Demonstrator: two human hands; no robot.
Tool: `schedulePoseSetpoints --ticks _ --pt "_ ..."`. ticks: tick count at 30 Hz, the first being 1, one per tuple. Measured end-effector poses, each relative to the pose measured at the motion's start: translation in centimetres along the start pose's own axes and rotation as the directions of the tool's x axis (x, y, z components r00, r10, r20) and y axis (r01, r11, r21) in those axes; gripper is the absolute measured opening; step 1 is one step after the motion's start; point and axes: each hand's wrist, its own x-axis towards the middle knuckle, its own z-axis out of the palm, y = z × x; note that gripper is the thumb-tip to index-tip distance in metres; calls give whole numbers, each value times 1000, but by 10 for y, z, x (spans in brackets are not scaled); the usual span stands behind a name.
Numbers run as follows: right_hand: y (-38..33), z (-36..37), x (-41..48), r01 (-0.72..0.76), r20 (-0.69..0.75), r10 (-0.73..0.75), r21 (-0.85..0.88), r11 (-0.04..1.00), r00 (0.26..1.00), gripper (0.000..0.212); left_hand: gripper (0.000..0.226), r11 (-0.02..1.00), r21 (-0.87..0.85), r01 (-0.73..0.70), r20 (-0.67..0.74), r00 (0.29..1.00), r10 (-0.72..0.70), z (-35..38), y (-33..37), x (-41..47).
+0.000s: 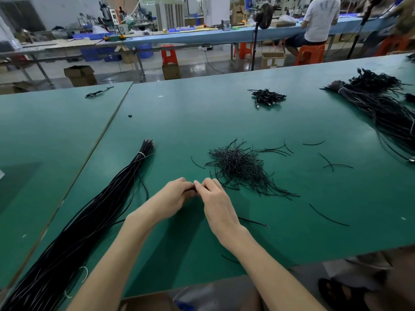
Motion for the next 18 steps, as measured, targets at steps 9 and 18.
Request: schedulePoseSetpoints --ticks 9,18 --pt "0 -4 0 29 -11 -28 92 995 1000 62 26 980 -184 -82 -132 990 58 15 0 -19" --pt "1 -5 2 10 63 -27 260 966 998 52 20 966 -239 -94 -343 939 6 27 0 -28"
